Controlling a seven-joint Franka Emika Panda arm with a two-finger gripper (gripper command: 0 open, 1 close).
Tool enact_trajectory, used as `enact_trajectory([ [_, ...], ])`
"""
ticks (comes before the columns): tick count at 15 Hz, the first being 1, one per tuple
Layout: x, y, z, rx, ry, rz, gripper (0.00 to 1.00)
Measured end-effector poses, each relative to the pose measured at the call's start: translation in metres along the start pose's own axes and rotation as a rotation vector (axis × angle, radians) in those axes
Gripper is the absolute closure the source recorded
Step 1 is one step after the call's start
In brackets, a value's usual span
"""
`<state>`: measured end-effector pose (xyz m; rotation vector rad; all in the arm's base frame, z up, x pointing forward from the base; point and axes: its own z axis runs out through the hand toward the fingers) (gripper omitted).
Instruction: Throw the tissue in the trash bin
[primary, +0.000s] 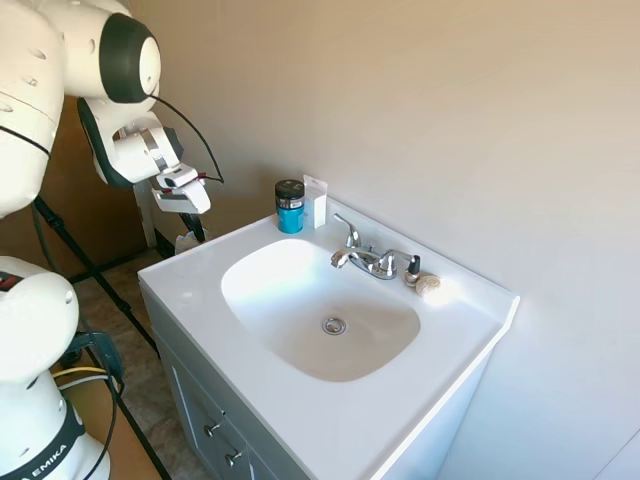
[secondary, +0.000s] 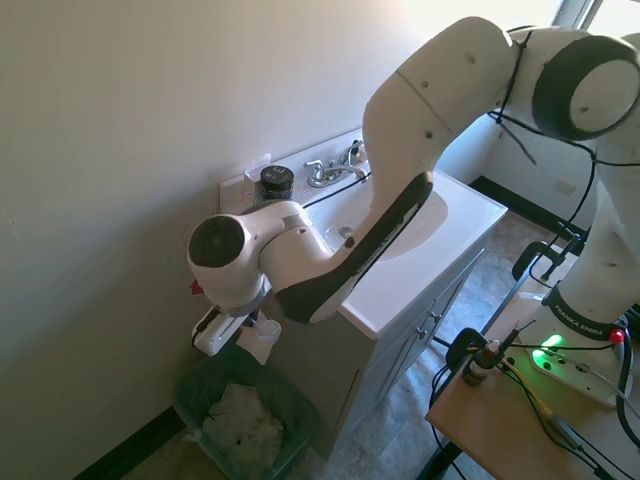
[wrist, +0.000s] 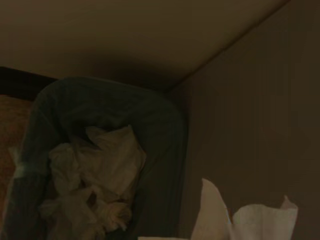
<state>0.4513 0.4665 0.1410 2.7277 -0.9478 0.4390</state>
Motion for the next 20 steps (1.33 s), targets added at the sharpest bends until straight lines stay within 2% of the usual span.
enact_trajectory([
  [3, -0.013, -0.004, 0.026, -0.033, -0.017, 0.011, 1.00],
  [4, -0.017, -0.005, 0.030, -0.040, -0.023, 0.013, 0.00],
  [9, -0.028, -0.007, 0.031, -0.043, -0.038, 0.011, 0.00],
  [17, -0.019, -0.008, 0.030, -0.037, -0.032, 0.011, 0.00],
  [20, -0.015, -0.012, 0.000, 0.003, -0.019, 0.009, 0.00],
])
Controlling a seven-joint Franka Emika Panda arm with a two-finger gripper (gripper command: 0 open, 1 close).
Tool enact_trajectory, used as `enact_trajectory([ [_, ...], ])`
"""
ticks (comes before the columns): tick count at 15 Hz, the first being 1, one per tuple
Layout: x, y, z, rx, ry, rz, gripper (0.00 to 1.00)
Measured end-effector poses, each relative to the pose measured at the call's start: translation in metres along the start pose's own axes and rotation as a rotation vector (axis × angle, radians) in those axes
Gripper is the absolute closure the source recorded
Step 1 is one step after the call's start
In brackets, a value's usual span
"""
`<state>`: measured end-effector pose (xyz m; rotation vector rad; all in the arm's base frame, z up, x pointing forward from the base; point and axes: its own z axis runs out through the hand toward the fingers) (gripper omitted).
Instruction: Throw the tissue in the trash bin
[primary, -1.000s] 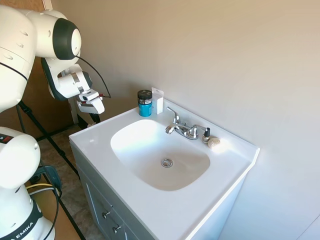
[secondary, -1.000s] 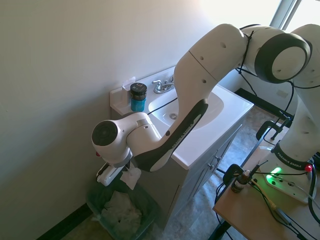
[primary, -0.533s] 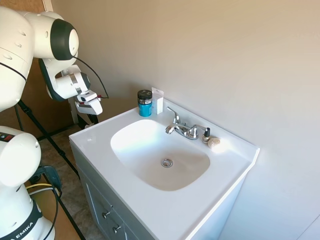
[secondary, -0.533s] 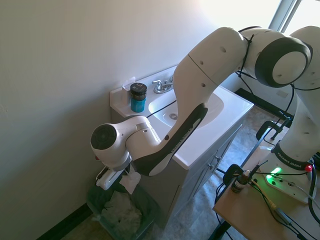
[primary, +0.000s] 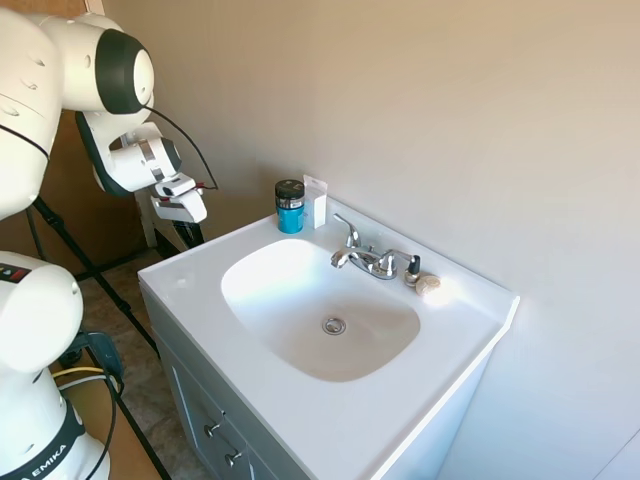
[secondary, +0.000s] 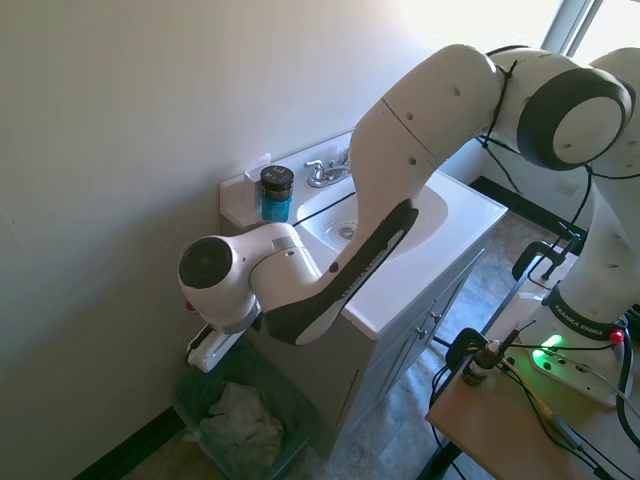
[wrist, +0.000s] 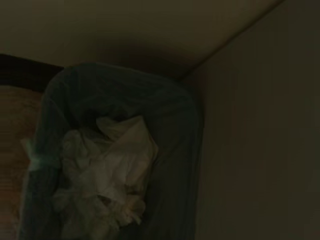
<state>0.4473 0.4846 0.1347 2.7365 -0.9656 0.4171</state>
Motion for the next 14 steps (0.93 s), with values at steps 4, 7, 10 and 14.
enact_trajectory([
  [4, 0.027, 0.017, -0.091, 0.079, 0.053, 0.026, 0.00],
  [7, 0.067, 0.046, -0.147, 0.109, 0.096, 0.081, 0.00],
  [10, 0.118, 0.092, -0.183, 0.107, 0.114, 0.141, 0.00],
  [14, 0.175, 0.169, -0.205, 0.105, 0.067, 0.129, 0.00],
])
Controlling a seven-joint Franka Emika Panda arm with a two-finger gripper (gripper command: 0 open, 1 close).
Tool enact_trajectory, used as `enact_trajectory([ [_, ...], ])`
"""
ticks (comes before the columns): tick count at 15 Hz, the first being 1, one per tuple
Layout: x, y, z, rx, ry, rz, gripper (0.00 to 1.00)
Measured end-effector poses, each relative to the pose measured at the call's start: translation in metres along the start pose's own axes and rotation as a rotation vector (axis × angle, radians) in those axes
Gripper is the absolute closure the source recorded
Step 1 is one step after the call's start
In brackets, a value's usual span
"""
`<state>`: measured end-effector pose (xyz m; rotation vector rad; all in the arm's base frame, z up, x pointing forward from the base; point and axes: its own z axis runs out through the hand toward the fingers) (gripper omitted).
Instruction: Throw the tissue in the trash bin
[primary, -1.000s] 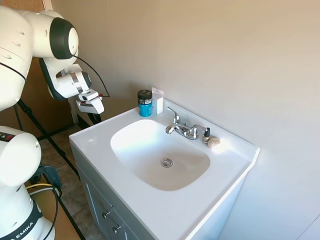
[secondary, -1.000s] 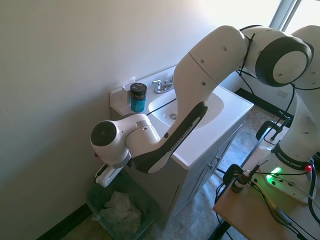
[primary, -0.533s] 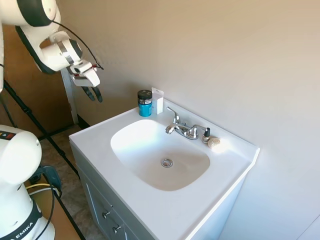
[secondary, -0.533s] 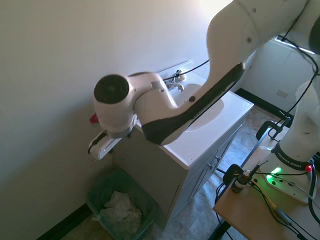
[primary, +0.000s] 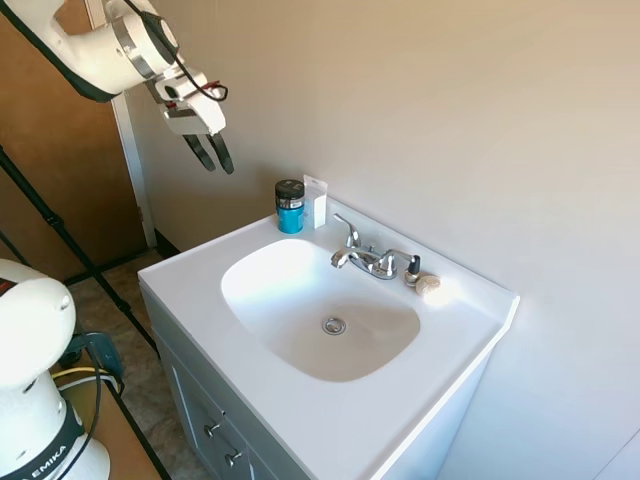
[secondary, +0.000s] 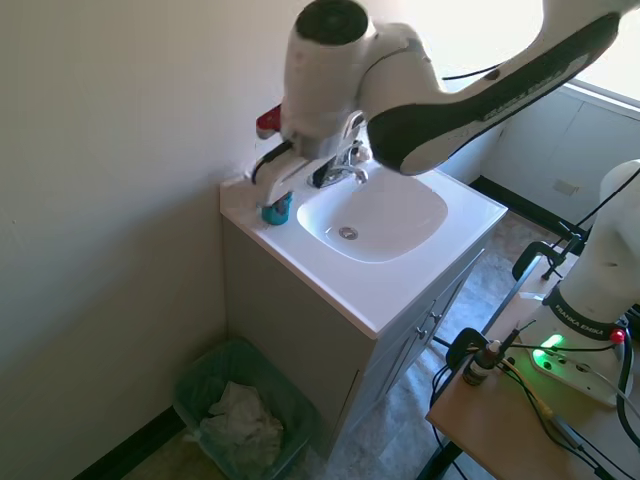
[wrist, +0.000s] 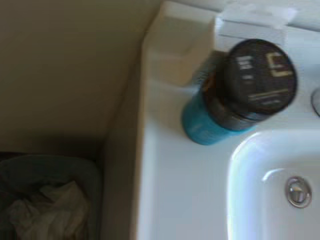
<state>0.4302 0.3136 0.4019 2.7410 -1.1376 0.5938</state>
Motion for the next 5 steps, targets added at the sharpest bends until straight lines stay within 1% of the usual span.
enact_trajectory([
  [2, 0.020, 0.033, -0.005, 0.008, -0.055, -0.031, 0.00],
  [5, 0.044, 0.074, -0.001, 0.019, -0.114, -0.054, 0.00],
])
